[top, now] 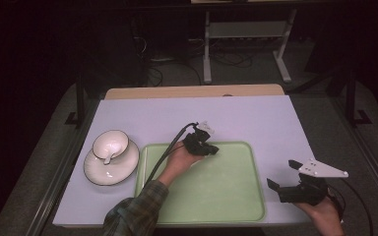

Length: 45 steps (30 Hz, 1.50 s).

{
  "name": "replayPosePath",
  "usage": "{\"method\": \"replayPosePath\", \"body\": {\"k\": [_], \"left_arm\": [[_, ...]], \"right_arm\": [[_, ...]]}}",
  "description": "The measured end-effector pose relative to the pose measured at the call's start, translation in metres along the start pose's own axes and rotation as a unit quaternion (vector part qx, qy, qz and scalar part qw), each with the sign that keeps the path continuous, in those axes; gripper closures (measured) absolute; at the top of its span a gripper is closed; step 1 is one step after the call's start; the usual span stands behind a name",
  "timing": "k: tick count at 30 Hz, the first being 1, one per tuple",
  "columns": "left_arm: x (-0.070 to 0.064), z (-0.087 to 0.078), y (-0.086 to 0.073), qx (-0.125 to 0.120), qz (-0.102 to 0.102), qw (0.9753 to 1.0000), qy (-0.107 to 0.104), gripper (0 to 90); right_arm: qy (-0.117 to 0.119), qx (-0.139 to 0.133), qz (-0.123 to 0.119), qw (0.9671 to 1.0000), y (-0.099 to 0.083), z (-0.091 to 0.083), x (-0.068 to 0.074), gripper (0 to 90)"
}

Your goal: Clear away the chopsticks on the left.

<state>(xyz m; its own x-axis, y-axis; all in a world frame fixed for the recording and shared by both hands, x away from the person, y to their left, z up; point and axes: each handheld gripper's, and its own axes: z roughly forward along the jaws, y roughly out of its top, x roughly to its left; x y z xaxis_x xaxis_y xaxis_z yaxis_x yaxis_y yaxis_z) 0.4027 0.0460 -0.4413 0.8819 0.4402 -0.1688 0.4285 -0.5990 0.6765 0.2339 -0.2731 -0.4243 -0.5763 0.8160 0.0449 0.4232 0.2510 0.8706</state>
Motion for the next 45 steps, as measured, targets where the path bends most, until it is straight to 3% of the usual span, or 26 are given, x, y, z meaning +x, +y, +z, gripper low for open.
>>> {"method": "replayPosePath", "body": {"k": [4, 13, 25, 45], "left_arm": [[0.003, 0.002, -0.001, 0.004, -0.004, 1.0000, 0.006, 90.0], [0.015, -0.010, -0.007, 0.007, -0.016, 0.9987, 0.047, 90.0], [0.026, -0.029, -0.022, 0.007, -0.035, 0.9971, 0.066, 90.0], [0.045, -0.063, -0.051, 0.009, -0.076, 0.9910, 0.109, 90.0]], "right_arm": [[0.001, 0.000, -0.001, 1.0000, 0.000, 0.000, 0.000, 0.0], [0.000, 0.000, -0.001, 1.0000, 0.000, 0.000, 0.000, 0.0], [0.000, 0.001, -0.003, 1.0000, 0.000, 0.001, 0.001, 0.0], [-0.002, 0.001, -0.004, 1.0000, 0.001, 0.001, 0.002, 0.0]]}}
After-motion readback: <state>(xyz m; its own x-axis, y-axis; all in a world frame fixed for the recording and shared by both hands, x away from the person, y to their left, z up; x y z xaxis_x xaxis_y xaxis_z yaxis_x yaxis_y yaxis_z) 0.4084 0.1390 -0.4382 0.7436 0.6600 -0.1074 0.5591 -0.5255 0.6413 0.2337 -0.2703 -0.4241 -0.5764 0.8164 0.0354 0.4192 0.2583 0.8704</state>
